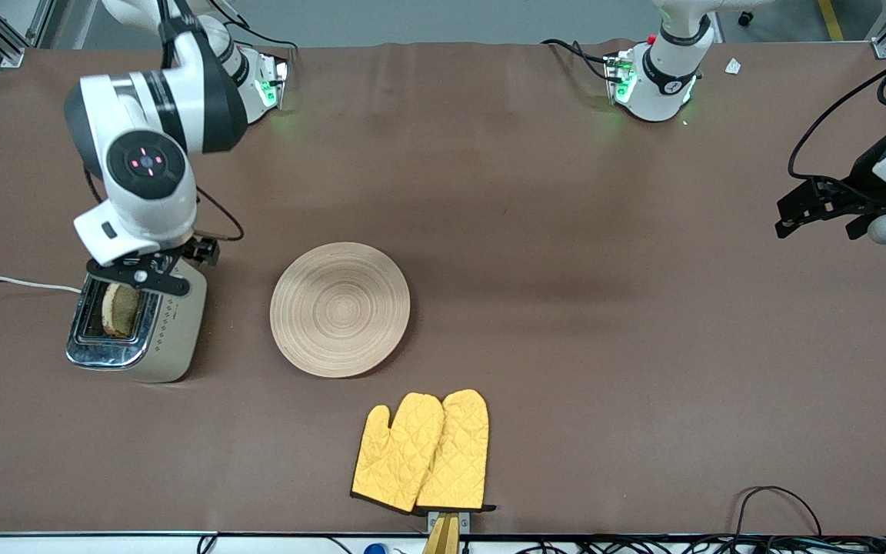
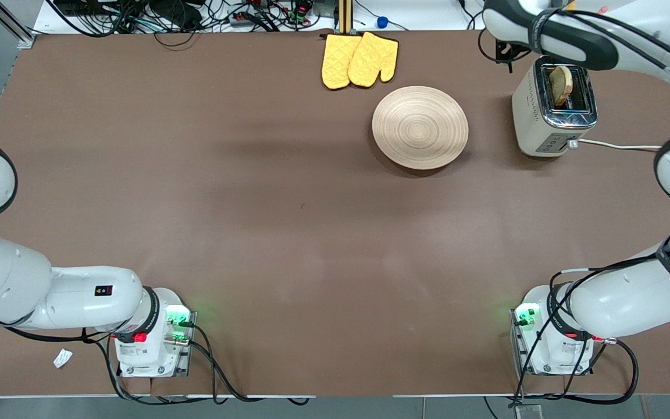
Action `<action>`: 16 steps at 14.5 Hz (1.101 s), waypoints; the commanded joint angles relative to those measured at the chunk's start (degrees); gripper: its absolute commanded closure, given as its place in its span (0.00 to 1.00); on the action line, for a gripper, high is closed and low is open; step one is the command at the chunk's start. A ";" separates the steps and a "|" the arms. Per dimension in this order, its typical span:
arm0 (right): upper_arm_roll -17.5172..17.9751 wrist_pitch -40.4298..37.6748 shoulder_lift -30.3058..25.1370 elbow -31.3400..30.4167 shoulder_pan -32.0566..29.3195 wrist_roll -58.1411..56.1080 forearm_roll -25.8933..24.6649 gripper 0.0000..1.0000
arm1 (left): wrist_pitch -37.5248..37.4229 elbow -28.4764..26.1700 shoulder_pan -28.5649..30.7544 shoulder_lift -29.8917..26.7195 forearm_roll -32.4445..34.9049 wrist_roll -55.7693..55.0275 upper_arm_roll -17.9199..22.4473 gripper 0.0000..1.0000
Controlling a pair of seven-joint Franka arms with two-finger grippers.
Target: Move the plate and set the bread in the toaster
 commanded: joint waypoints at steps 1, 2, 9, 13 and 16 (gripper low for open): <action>-0.12 -0.70 -4.03 -1.26 -0.21 0.20 2.93 0.00 | -1.26 1.05 0.22 0.10 0.58 -0.33 -0.38 0.00; -0.12 -0.61 -5.78 -1.43 -0.20 -0.41 3.10 0.00 | -1.17 1.05 0.22 0.10 0.58 -0.33 -0.38 0.00; -0.12 -2.19 -17.47 -3.97 -9.06 -19.01 12.05 0.00 | -1.26 1.05 0.22 0.10 0.58 -0.33 -0.38 0.00; -0.47 -2.80 -21.97 -5.21 -16.10 -30.90 19.44 0.00 | -1.26 1.05 0.22 0.10 0.58 -0.33 -0.38 0.00; -0.12 -2.55 -21.62 -4.69 -19.18 -34.16 19.81 0.00 | -1.26 1.05 0.22 0.10 0.58 -0.33 -0.38 0.00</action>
